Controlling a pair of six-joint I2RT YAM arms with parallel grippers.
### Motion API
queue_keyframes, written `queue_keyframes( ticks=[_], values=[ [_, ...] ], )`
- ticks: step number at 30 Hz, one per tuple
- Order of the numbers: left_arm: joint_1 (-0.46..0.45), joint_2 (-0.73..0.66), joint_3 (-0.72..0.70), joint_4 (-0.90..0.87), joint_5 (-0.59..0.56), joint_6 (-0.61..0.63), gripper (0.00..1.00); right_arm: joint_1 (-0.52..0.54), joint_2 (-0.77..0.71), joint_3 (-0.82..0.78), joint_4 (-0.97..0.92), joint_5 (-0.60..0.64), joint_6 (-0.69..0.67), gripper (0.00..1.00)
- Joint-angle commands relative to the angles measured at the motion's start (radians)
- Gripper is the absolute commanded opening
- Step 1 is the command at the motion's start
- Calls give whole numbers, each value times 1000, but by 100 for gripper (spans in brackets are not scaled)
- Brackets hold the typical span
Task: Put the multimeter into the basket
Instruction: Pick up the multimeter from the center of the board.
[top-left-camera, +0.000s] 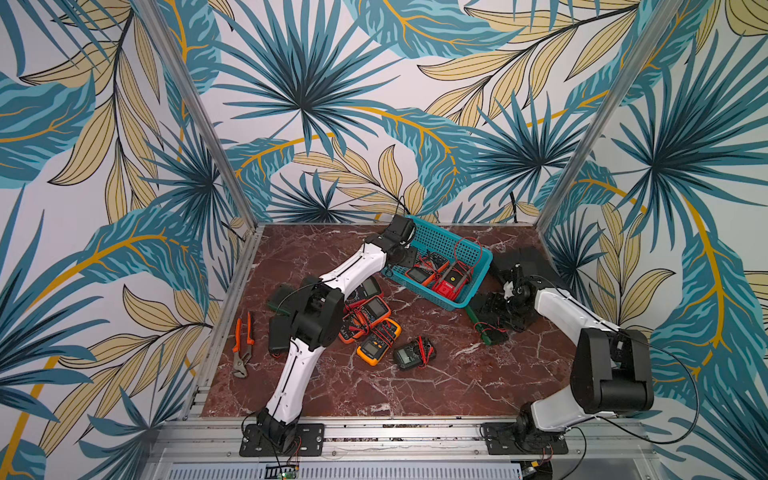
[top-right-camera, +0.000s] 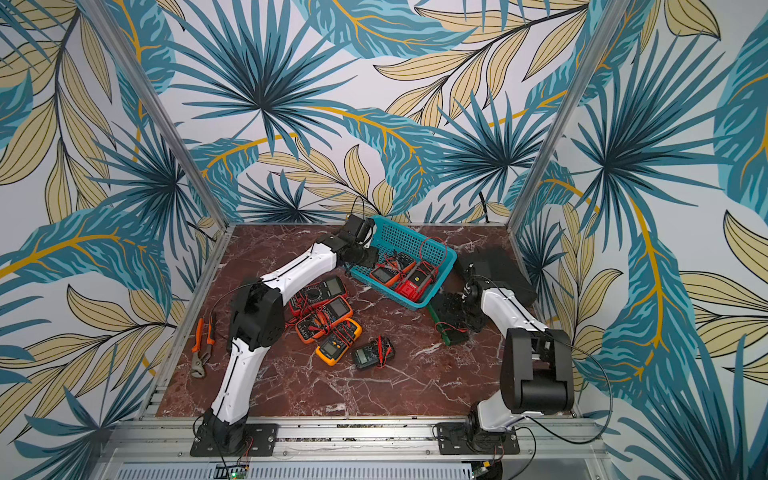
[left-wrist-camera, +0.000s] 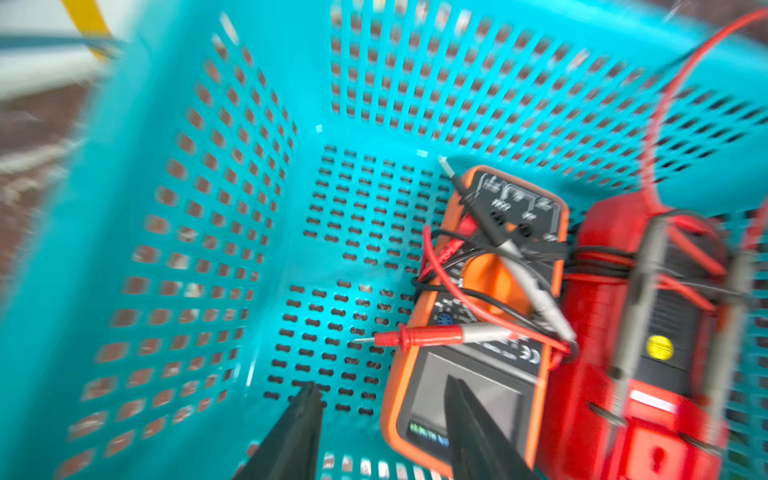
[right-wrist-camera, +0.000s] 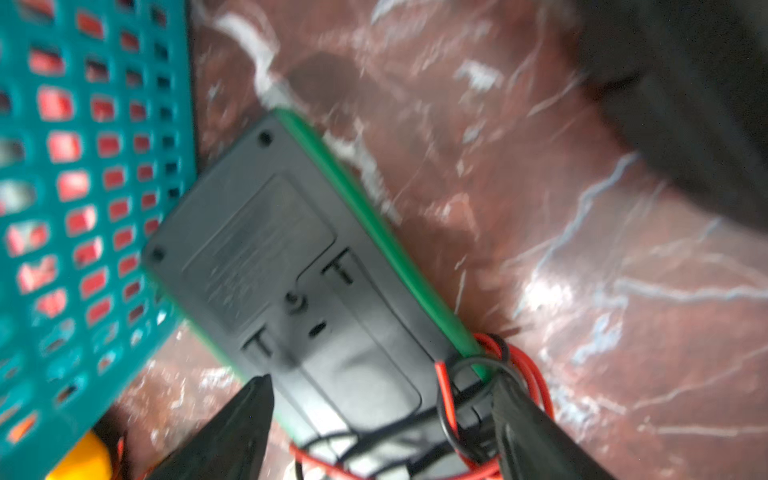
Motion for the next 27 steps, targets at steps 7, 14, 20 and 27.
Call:
queue_keyframes(
  ticks=[7, 14, 20, 27],
  values=[
    [-3, -193, -161, 157, -28, -16, 70, 34, -90, -45, -70, -71, 39, 86],
    [-2, -307, -285, 228, -22, -34, 83, 41, -122, -89, -65, -96, 36, 86],
    [-2, -381, -377, 275, -5, -63, 100, 41, -112, -4, -109, 35, -14, 88],
    [-2, -496, -518, 342, -42, -91, 100, 41, 31, 104, -106, 108, -45, 88]
  ],
)
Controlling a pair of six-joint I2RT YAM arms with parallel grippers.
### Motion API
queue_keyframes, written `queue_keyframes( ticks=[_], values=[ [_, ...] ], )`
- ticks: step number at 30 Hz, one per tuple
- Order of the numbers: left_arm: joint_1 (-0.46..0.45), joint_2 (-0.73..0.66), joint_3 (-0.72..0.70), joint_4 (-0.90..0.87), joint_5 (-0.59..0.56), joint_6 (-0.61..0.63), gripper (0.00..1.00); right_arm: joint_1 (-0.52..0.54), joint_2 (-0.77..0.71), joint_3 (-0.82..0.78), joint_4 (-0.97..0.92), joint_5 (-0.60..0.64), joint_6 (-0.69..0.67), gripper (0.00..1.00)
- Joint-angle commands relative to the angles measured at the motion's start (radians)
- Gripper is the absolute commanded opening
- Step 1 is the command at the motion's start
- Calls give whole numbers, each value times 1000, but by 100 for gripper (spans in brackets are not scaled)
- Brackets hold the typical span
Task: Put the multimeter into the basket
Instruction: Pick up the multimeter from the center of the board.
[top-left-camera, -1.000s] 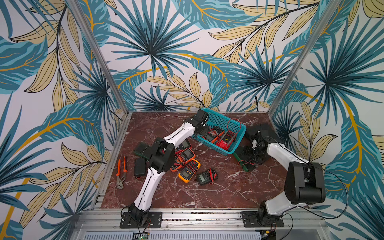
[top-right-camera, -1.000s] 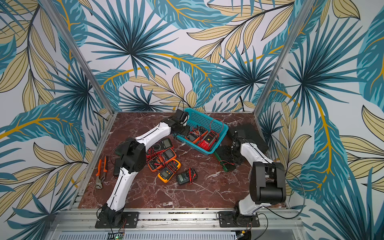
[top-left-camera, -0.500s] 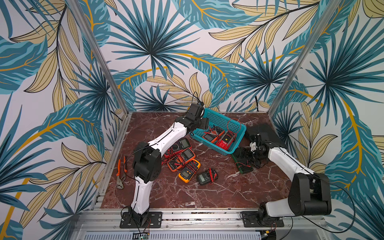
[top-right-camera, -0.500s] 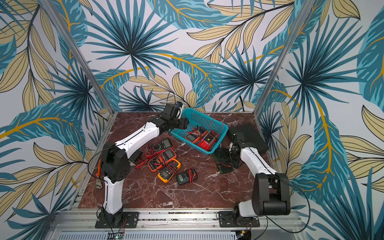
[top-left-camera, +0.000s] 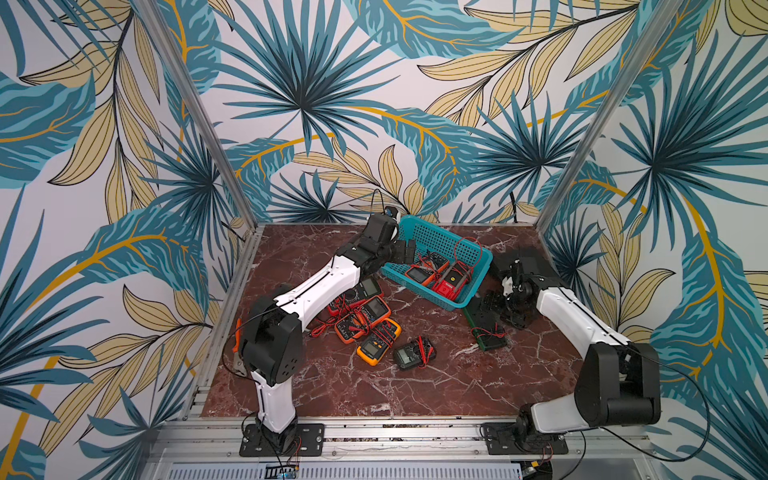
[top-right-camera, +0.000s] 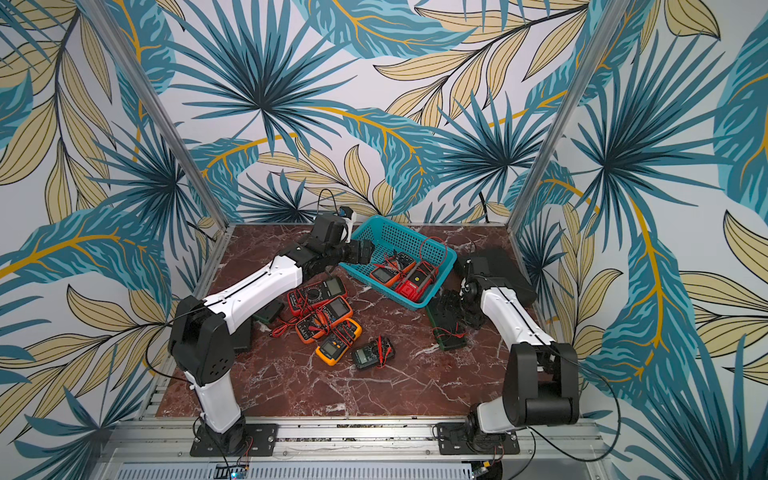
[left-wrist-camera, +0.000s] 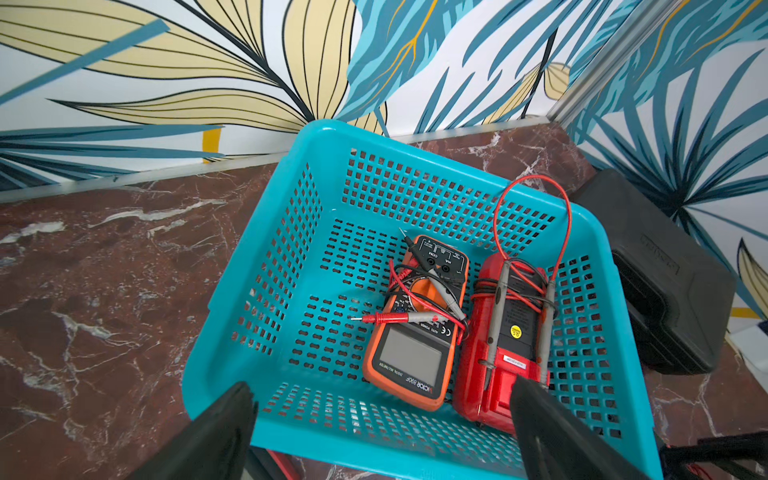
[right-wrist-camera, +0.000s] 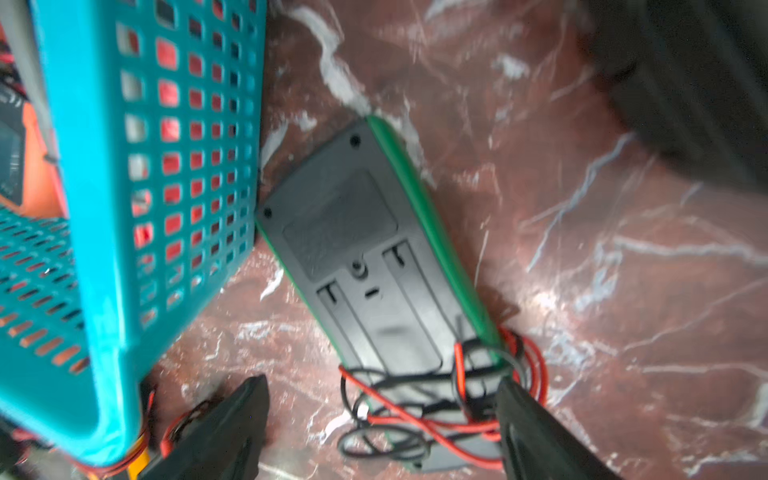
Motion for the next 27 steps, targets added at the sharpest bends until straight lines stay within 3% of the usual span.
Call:
queue_keyframes(
  ticks=[1, 7, 15, 19, 20, 27],
  values=[
    [-2, -84, -74, 79, -27, -17, 100, 3, 72, 31, -21, 64, -40, 88],
    [-2, -193, -193, 135, -91, -24, 100, 3, 149, 26, 6, 15, -45, 86],
    [-2, -263, -276, 182, -125, -41, 100, 4, 68, -100, 38, -68, -18, 86],
    [-3, -276, -286, 187, -117, -50, 100, 15, 3, -152, 34, -54, 5, 88],
    [-2, -280, -290, 189, -115, -52, 100, 19, -13, -163, 32, -49, 11, 99],
    [-2, -300, -304, 199, -121, -54, 100, 76, -60, -186, 19, 24, 29, 99]
  ],
)
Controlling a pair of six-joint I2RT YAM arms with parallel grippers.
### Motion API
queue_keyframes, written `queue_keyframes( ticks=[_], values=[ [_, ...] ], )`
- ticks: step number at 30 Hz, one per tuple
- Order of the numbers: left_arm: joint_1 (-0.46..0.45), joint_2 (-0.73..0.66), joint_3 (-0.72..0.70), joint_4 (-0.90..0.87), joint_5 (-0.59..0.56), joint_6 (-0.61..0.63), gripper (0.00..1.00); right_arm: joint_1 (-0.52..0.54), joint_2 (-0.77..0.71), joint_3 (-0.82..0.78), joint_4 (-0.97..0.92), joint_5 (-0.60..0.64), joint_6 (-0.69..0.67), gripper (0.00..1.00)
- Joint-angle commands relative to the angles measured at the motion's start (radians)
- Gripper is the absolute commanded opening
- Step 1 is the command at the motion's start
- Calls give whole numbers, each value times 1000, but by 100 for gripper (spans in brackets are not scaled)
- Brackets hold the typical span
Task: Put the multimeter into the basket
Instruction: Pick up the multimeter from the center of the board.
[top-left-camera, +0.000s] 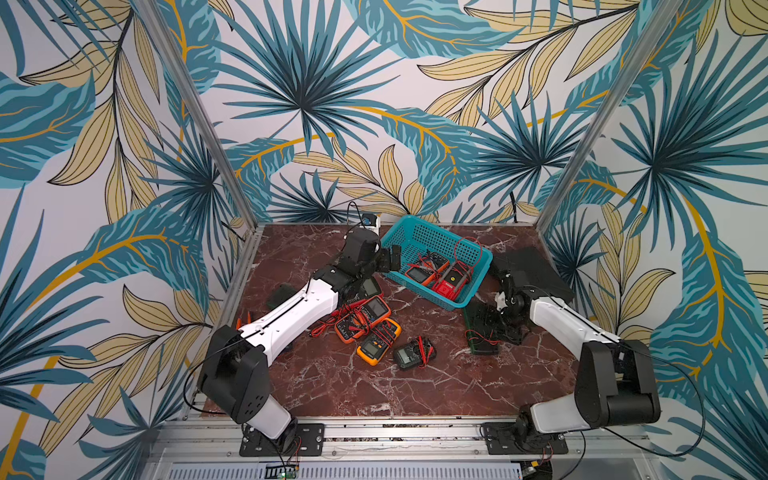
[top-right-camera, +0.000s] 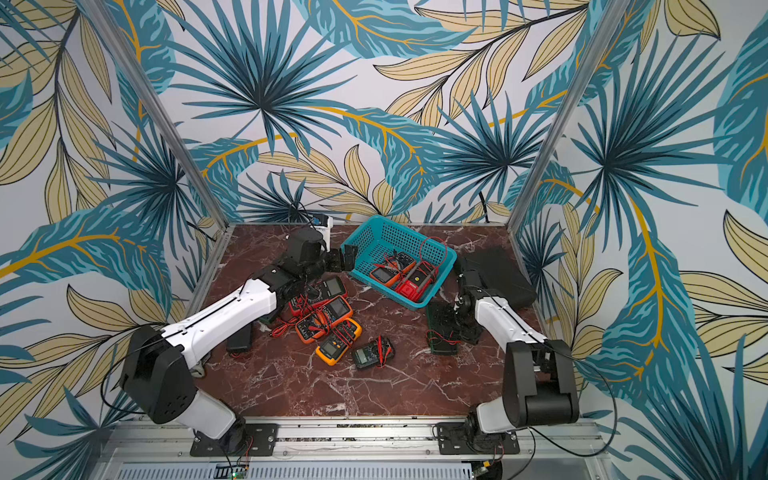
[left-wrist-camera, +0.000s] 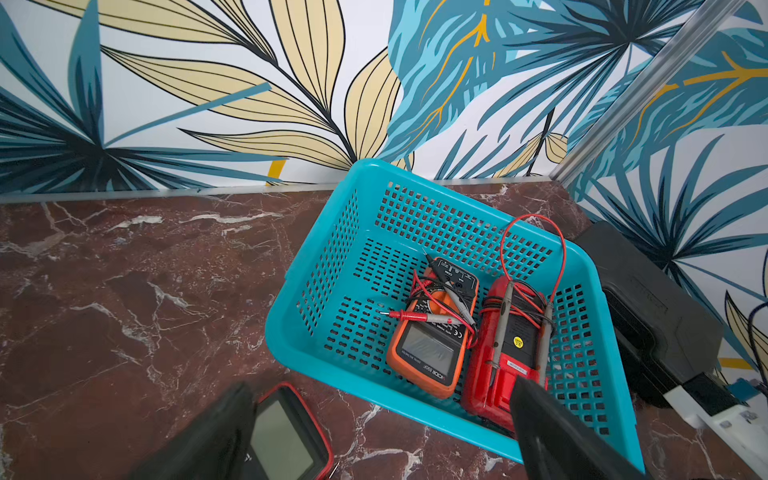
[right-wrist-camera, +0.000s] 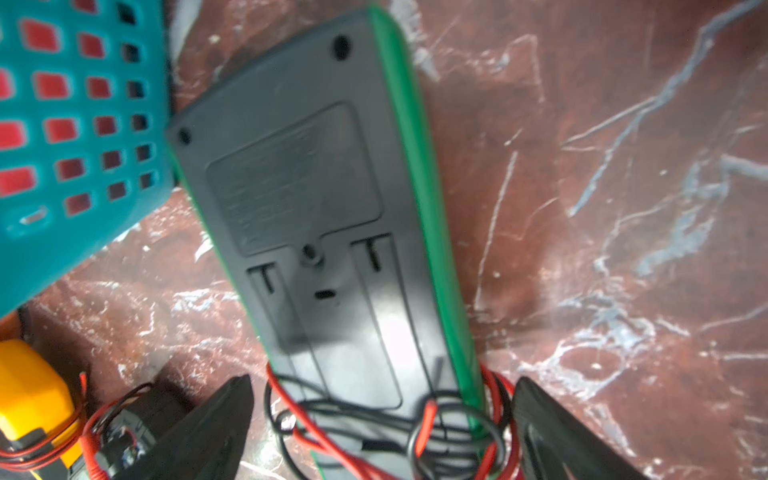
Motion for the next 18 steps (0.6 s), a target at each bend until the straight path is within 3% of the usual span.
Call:
queue_keyframes(
  ticks=[1, 18],
  values=[
    [-1, -46, -15, 27, -16, -5, 100, 25, -10, -20, -22, 55, 21, 100],
    [-1, -73, -46, 33, -75, -15, 100, 108, 161, 56, 14, 162, 40, 99]
  ],
)
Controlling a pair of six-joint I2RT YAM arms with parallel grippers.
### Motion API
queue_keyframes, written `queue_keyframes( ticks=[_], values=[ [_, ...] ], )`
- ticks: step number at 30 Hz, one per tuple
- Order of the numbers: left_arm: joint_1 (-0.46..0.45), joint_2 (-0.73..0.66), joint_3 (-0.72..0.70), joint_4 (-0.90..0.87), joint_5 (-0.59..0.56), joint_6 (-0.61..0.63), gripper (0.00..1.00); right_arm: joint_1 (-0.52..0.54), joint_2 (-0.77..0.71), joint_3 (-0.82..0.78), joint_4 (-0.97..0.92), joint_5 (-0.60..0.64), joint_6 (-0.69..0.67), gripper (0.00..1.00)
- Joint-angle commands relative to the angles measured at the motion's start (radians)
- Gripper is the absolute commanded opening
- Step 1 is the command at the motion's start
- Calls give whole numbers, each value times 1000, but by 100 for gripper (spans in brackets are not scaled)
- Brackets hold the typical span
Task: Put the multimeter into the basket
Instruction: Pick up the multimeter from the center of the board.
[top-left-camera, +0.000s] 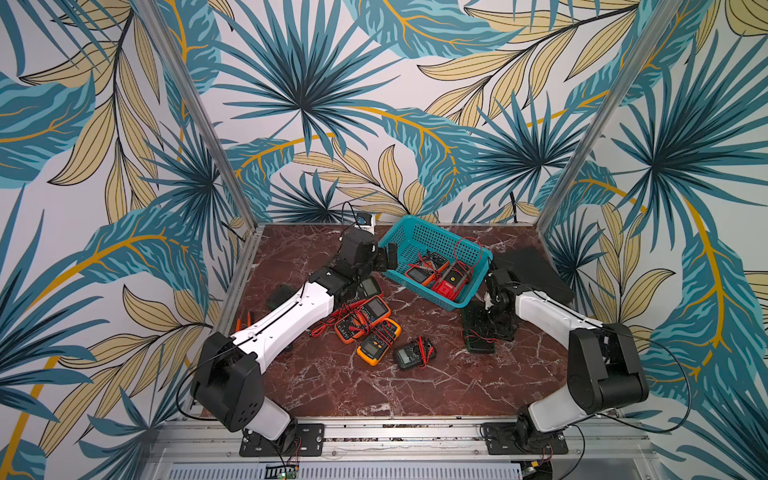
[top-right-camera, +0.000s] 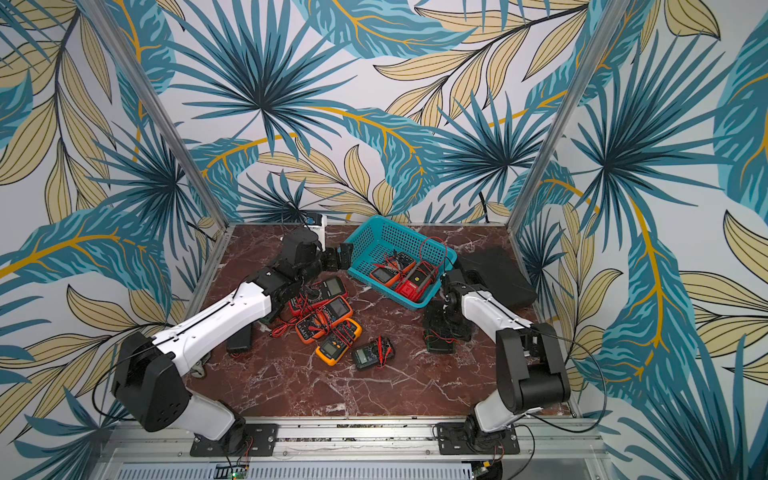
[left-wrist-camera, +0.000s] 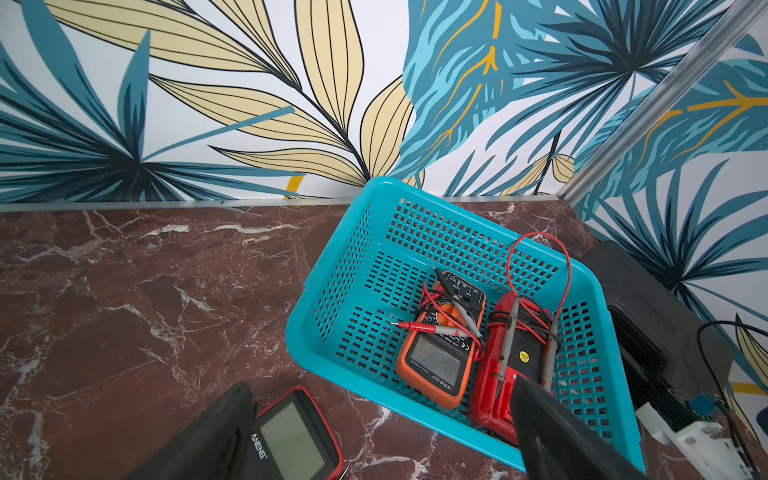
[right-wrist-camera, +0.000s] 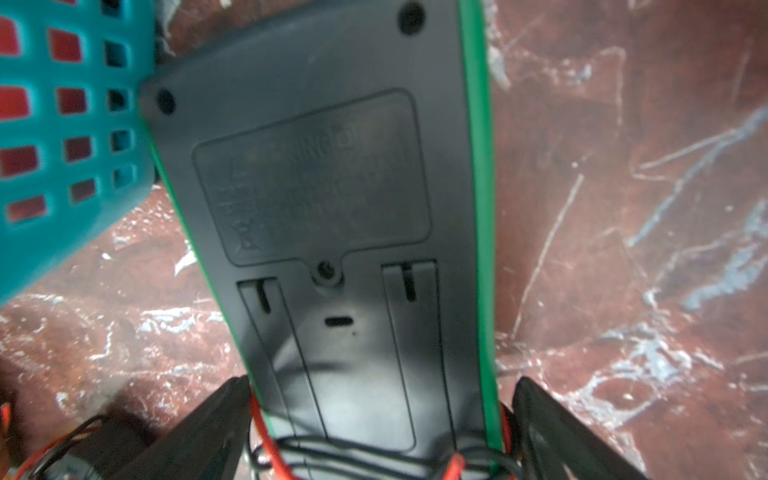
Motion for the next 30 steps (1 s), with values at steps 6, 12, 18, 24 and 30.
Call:
queue_keyframes(
  ticks=[6, 12, 18, 24, 30],
  values=[
    [-2, -34, -27, 19, -33, -8, 100, 13, 74, 18, 13, 102, 42, 100],
    [-2, -34, -31, 9, -49, -8, 100, 12, 48, 17, 26, 126, 55, 60],
    [-1, -39, -34, 4, -60, -11, 100, 12, -50, -14, 21, 182, 89, 38],
    [-2, -50, -45, 13, -80, -20, 100, 12, -210, -42, 11, 222, 140, 27],
    [0, -62, -58, 10, -112, -40, 100, 12, -380, -33, -42, 280, 191, 24]
  ],
)
